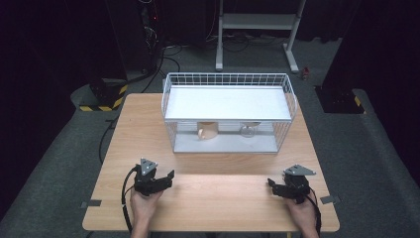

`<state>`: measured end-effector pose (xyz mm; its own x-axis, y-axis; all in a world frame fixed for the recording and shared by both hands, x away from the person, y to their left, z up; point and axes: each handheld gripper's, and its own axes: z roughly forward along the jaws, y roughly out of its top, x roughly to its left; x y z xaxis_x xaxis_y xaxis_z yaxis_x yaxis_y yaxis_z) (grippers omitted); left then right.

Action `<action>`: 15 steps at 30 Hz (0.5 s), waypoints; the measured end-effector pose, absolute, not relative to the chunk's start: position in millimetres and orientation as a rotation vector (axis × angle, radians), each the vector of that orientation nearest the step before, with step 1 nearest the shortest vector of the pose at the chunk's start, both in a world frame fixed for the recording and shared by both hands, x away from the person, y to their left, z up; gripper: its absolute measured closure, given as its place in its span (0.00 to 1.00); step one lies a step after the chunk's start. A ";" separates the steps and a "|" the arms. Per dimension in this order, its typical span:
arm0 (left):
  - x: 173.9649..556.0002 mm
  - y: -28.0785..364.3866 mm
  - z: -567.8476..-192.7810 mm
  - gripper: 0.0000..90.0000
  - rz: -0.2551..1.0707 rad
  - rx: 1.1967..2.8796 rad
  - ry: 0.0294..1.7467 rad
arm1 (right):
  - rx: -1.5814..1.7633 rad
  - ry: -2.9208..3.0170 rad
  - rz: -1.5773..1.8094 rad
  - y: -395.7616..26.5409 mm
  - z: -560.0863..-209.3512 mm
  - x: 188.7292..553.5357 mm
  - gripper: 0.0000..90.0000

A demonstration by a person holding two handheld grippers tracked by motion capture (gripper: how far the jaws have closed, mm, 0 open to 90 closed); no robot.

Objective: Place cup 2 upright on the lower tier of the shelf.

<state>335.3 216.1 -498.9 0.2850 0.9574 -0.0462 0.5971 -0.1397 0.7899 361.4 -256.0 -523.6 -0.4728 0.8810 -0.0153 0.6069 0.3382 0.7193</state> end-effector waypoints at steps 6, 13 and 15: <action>337.3 216.5 -504.1 0.26 0.655 1.857 1.417 | 1.310 2.205 0.924 -256.0 -523.6 361.4 0.26; 340.1 217.2 -510.8 0.26 0.661 1.864 1.446 | 1.309 2.205 0.924 -256.0 -523.6 361.4 0.26; 341.6 216.7 -512.6 0.26 0.668 1.873 1.446 | 1.309 2.205 0.924 -256.0 -523.6 361.4 0.26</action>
